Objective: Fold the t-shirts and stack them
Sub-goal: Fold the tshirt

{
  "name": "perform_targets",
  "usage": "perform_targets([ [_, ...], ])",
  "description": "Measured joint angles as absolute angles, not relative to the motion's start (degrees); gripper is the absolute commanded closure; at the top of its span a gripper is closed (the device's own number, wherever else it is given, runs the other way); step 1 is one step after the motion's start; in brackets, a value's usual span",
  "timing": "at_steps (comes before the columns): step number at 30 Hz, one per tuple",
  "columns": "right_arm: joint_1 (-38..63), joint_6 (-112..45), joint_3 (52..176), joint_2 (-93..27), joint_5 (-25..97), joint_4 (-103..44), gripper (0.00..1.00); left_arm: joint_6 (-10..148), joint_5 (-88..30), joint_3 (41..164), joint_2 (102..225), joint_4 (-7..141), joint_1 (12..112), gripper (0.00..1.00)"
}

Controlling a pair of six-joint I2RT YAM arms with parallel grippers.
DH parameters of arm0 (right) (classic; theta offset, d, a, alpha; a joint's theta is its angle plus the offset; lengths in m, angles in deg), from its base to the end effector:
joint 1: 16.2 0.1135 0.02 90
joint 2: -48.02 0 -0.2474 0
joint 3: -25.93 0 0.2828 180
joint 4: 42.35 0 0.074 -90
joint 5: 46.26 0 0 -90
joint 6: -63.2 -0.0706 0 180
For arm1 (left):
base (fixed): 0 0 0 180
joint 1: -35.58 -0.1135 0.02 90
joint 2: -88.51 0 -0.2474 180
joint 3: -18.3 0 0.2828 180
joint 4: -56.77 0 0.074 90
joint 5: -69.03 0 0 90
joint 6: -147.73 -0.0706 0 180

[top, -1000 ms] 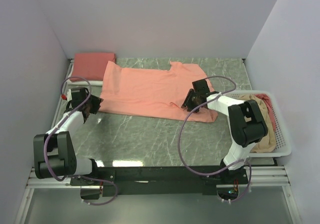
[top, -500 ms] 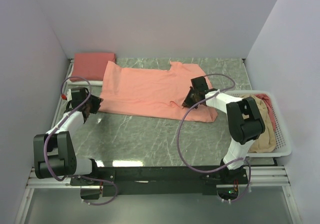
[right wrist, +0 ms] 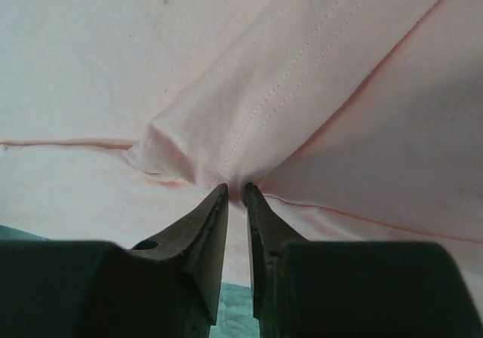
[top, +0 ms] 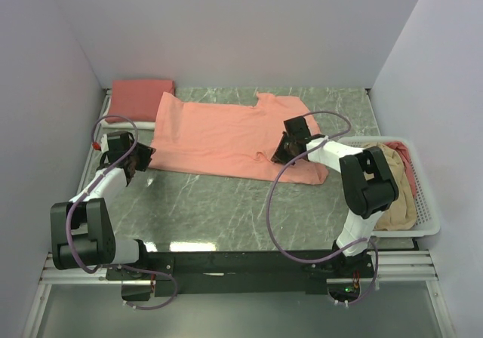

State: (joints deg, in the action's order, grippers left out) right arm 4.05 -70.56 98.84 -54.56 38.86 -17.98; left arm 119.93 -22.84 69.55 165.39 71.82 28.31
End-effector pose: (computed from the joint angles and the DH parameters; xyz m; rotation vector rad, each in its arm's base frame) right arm 0.3773 0.1456 0.0981 0.4946 2.5535 0.5413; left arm 0.3261 0.0393 0.1379 -1.3182 1.9320 -0.5291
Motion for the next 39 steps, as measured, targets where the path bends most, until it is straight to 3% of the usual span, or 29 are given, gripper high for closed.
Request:
perform_targets([
  [3,4.26,-70.70,98.49,-54.56,39.38,-18.09,0.94,119.95,-22.86,69.55,165.39,71.82,28.31,0.55],
  [5,4.29,-70.74,98.32,-54.58,39.69,-18.04,1.00,119.95,-22.88,69.55,165.39,71.82,28.31,0.56],
  [30,4.31,-66.78,122.16,-69.47,41.02,-11.01,1.00,119.93,-24.15,69.57,168.10,71.85,28.33,0.55],
  [37,4.57,-63.29,126.95,-72.38,40.58,-10.68,0.84,119.93,-24.22,69.57,168.30,71.78,28.33,0.52],
  [39,4.77,-62.06,128.39,-72.79,40.61,-9.96,0.72,119.90,-24.24,69.57,168.30,71.76,28.33,0.52],
])
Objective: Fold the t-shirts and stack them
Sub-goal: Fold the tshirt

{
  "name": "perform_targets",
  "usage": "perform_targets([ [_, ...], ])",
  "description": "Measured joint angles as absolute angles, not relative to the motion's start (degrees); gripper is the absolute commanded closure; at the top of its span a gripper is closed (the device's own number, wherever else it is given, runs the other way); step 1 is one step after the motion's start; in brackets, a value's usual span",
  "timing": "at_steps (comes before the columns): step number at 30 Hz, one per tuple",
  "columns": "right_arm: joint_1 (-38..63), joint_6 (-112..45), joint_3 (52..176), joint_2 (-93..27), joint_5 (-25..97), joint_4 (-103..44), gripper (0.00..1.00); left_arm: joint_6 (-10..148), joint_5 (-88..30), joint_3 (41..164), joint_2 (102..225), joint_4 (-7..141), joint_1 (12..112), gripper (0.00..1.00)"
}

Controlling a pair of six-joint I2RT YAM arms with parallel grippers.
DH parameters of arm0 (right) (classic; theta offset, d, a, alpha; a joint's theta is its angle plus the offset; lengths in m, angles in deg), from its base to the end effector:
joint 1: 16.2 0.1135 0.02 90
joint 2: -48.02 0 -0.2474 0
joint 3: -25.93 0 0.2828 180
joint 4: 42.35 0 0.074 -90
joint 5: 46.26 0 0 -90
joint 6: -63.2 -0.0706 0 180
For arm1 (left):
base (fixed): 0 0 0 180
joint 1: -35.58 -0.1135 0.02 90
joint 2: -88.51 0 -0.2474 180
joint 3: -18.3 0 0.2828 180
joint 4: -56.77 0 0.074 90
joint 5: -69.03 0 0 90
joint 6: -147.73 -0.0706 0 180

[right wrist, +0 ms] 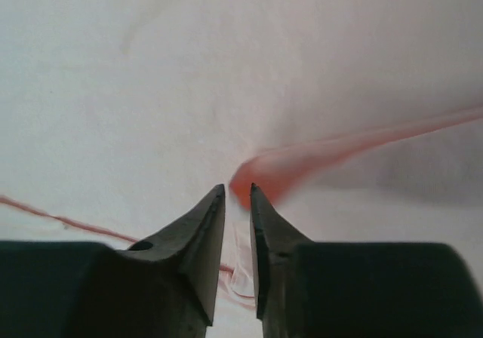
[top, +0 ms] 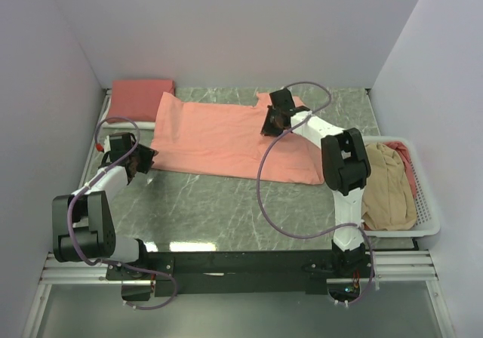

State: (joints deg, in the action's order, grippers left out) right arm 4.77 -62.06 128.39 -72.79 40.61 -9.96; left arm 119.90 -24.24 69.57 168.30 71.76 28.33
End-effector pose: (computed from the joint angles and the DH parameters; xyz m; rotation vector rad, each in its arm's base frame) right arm 0.4716 0.1849 0.1251 0.2890 2.5028 0.4842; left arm 0.3273 0.0376 0.1225 -1.3385 1.9838 -0.5346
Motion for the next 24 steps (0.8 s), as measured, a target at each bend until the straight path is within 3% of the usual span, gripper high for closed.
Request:
perform_targets([
  [3,4.94,-59.92,131.25,-73.19,41.20,-8.95,0.52,119.84,-24.13,69.57,168.30,71.80,28.33,0.50],
  [5,4.94,-58.59,132.24,-73.03,41.55,-8.60,0.48,119.77,-23.91,69.55,168.21,71.87,28.33,0.47],
  [11,4.94,-57.82,127.91,-66.04,44.02,-6.24,0.50,119.31,-21.29,68.41,164.65,73.59,28.40,0.42],
  [16,4.90,-59.72,110.88,-46.17,45.57,-6.94,0.52,118.48,-18.36,66.97,162.00,74.69,28.42,0.44],
  [24,3.39,-63.53,88.79,-27.29,43.97,-9.89,0.53,118.18,-16.35,65.75,168.78,72.72,28.40,0.48],
])
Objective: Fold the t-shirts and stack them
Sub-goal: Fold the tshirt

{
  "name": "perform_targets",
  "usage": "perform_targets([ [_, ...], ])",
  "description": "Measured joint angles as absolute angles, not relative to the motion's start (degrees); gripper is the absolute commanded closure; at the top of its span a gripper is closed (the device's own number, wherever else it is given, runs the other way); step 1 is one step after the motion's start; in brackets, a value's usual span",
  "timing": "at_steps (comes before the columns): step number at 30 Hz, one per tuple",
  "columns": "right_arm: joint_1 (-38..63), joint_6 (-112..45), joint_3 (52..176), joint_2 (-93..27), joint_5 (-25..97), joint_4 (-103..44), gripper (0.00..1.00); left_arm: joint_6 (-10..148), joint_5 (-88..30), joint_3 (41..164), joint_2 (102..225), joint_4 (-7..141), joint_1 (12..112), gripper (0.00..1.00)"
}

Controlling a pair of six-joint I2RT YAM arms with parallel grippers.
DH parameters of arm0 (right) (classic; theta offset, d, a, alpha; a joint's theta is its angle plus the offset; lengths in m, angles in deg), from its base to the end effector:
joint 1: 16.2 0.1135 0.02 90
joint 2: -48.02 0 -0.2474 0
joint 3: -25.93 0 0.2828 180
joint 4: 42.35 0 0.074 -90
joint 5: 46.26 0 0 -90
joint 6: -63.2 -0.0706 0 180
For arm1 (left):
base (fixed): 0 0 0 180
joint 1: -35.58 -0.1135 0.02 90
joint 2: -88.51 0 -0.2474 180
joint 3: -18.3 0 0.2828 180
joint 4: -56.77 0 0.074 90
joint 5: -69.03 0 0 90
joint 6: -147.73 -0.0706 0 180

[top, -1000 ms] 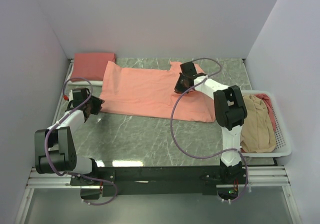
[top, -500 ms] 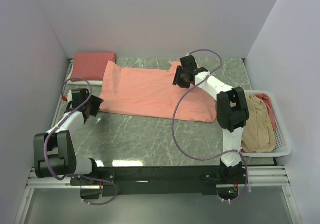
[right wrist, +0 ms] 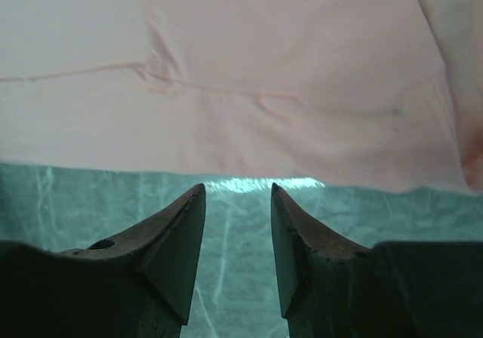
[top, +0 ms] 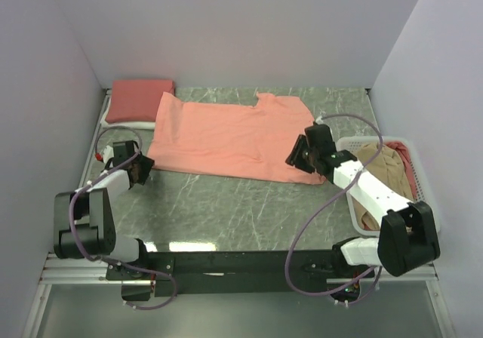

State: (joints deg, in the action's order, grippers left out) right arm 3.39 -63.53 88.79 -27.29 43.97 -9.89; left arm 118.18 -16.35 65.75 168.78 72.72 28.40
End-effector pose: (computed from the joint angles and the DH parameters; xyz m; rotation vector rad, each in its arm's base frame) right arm 0.3165 0.1123 0.1898 0.3604 2.3780 0.4670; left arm 0.3078 0.0445 0.0955 -1.3912 2.0103 -0.3241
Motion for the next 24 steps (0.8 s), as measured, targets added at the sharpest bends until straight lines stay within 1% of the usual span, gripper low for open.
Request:
perform_targets([
  [3,2.98,-64.64,83.08,-24.03,43.60,-9.50,0.53,118.18,-16.44,65.70,171.42,70.58,28.40,0.48],
  [7,1.99,-65.32,80.04,-20.36,43.80,-8.91,0.52,118.24,-16.48,66.05,173.28,67.43,28.40,0.50],
  [11,-1.33,-65.30,78.23,-17.56,43.97,-9.02,0.50,118.35,-16.39,67.67,176.04,65.46,28.40,0.57],
  [13,-3.82,-65.23,77.31,-16.71,43.78,-8.84,0.48,118.44,-16.33,68.15,176.87,65.09,28.40,0.62],
  [14,-5.20,-64.99,76.72,-16.27,43.69,-8.71,0.48,118.44,-16.15,68.21,177.24,64.87,28.40,0.67],
  [17,-8.37,-64.34,75.26,-15.15,43.08,-8.19,0.47,118.50,-15.76,68.24,177.52,64.94,28.40,0.76],
  [18,-9.16,-64.20,74.82,-14.94,43.08,-7.99,0.46,118.50,-15.58,68.24,177.65,64.92,28.40,0.82],
  [19,-9.66,-64.12,74.27,-14.81,43.08,-7.95,0.46,118.50,-15.52,68.26,177.85,64.92,28.40,0.85],
  [20,-9.72,-63.99,73.99,-14.81,43.05,-7.79,0.46,118.59,-15.45,68.28,178.05,64.90,28.40,0.92],
  [23,-9.85,-63.66,73.25,-15.40,42.97,-7.77,0.45,118.57,-15.52,68.72,178.37,64.87,28.40,0.99],
  [24,-9.90,-63.53,73.22,-15.99,42.97,-7.88,0.44,118.50,-15.58,68.83,178.44,64.92,28.40,0.99],
])
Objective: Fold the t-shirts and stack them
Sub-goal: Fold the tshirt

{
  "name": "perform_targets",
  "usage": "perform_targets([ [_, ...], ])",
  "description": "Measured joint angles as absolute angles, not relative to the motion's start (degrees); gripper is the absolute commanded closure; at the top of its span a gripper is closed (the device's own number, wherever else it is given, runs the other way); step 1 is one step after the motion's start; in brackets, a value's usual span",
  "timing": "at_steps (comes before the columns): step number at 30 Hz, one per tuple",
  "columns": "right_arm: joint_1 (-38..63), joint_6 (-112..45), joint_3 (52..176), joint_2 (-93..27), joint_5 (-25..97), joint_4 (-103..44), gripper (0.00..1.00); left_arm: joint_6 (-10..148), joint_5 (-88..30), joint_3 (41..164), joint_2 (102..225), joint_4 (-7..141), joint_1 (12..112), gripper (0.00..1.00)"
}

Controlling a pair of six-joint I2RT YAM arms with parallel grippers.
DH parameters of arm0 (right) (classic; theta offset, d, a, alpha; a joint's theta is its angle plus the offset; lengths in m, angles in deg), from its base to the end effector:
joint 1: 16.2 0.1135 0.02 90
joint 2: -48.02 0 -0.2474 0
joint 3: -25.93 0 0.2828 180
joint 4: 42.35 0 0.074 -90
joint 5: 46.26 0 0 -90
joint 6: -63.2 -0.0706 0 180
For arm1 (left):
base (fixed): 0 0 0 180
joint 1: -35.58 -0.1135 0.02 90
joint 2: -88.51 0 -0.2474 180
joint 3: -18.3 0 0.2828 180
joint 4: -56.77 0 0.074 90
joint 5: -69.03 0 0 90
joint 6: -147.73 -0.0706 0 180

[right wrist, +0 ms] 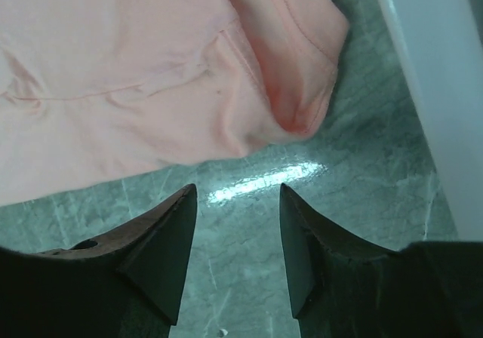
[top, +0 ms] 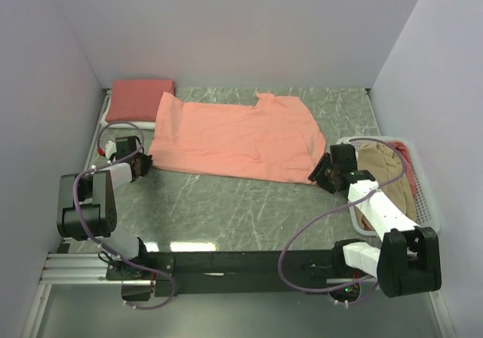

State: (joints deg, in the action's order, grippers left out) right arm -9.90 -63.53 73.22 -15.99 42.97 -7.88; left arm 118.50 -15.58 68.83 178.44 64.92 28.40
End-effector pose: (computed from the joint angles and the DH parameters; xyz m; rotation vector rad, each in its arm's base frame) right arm 0.2713 0.0309 0.1418 0.6492 2.4093 0.3379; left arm 0.3322 0.0485 0.0749 -1.3894 1.9826 -0.3221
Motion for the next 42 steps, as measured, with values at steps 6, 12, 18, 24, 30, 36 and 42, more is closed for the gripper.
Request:
perform_targets([
  [6,-11.10,-62.70,73.20,-21.36,43.16,-9.89,0.43,118.48,-15.58,69.02,178.46,65.20,28.40,0.99],
  [12,-11.10,-61.56,73.97,-26.04,42.99,-13.32,0.42,118.42,-15.34,70.20,178.35,68.11,28.40,0.99],
  [18,-11.10,-61.49,74.56,-29.73,43.05,-14.04,0.43,118.40,-14.99,71.19,178.11,71.02,28.40,0.99],
  [24,-11.60,-62.43,74.82,-31.13,44.45,-13.80,0.44,118.35,-14.73,71.78,177.59,73.59,28.18,0.99],
  [30,-11.58,-62.61,74.88,-31.44,45.00,-13.52,0.77,118.18,-14.62,72.41,177.09,75.78,27.78,0.99],
  [36,-11.47,-62.30,77.14,-32.01,45.09,-10.94,1.00,117.74,-14.60,72.80,176.12,77.57,27.59,0.99],
  [42,-11.47,-62.04,79.54,-25.45,44.76,-6.18,1.00,117.26,-14.51,72.76,170.92,82.64,26.10,0.99],
])
